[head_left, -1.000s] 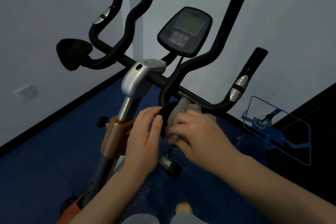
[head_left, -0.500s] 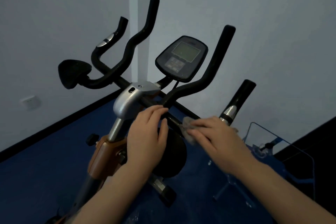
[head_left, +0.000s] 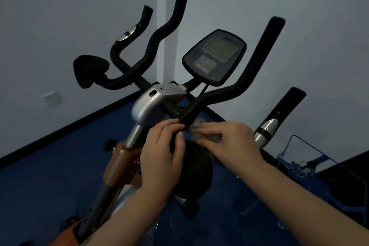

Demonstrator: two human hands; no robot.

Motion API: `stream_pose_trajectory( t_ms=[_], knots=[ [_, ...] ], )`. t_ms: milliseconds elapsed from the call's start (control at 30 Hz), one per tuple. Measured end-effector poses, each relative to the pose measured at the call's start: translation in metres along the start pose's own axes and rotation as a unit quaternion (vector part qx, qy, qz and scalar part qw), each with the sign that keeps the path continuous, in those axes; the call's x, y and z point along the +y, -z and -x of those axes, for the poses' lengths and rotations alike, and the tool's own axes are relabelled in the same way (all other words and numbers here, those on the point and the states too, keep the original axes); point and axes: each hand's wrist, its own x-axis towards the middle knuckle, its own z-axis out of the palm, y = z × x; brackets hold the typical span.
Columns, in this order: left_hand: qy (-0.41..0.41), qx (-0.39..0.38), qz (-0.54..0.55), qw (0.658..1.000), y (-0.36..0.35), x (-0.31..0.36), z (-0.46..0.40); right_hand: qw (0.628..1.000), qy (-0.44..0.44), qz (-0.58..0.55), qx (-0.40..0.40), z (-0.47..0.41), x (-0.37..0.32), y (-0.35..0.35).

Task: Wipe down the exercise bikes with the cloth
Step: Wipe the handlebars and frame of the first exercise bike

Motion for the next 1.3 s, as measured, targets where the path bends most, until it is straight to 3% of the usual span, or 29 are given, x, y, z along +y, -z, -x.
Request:
stream_pose_trajectory(
  t_ms=[200, 367, 500, 600, 700, 767, 867, 1033, 1167, 1233, 1300],
  knots=[
    [-0.007, 0.004, 0.008, 1.000, 0.000, -0.003, 0.000, 0.997, -0.017, 0.062, 0.034, 0.000, -0.007, -0.009],
    [-0.007, -0.015, 0.010, 1.000, 0.003, -0.001, -0.001, 0.998, -0.033, 0.035, 0.043, -0.010, -0.014, -0.017],
    [0.026, -0.029, 0.051, 0.998, 0.007, 0.011, -0.002, 0.985, 0.050, 0.153, 0.059, 0.032, 0.003, -0.006],
    [-0.048, -0.052, 0.043, 0.997, 0.007, 0.030, -0.006, 0.969, 0.171, 0.142, 0.111, 0.058, 0.041, 0.011],
    [-0.098, -0.133, 0.072, 0.984, -0.007, 0.054, -0.019, 0.940, 0.246, 0.170, 0.162, 0.068, 0.075, 0.030],
    [-0.071, -0.181, 0.073, 0.978, -0.022, 0.065, -0.027, 0.950, 0.210, 0.126, 0.194, 0.069, 0.077, 0.018],
    [-0.053, -0.194, -0.006, 0.980, -0.038, 0.065, -0.028, 0.964, 0.132, 0.065, 0.221, 0.071, 0.067, -0.018],
    [-0.057, -0.210, -0.096, 0.971, -0.042, 0.060, -0.025, 0.936, 0.248, 0.158, 0.192, 0.044, 0.092, 0.015],
    [-0.063, -0.261, -0.169, 0.948, -0.045, 0.063, -0.027, 0.936, 0.169, 0.100, 0.293, 0.023, 0.107, 0.032],
    [-0.056, -0.261, -0.171, 0.948, -0.045, 0.064, -0.028, 0.941, 0.147, 0.058, 0.299, 0.027, 0.106, 0.016],
    [-0.056, -0.262, -0.183, 0.946, -0.044, 0.065, -0.027, 0.944, 0.183, 0.049, 0.270, 0.034, 0.108, 0.007]
  ],
)
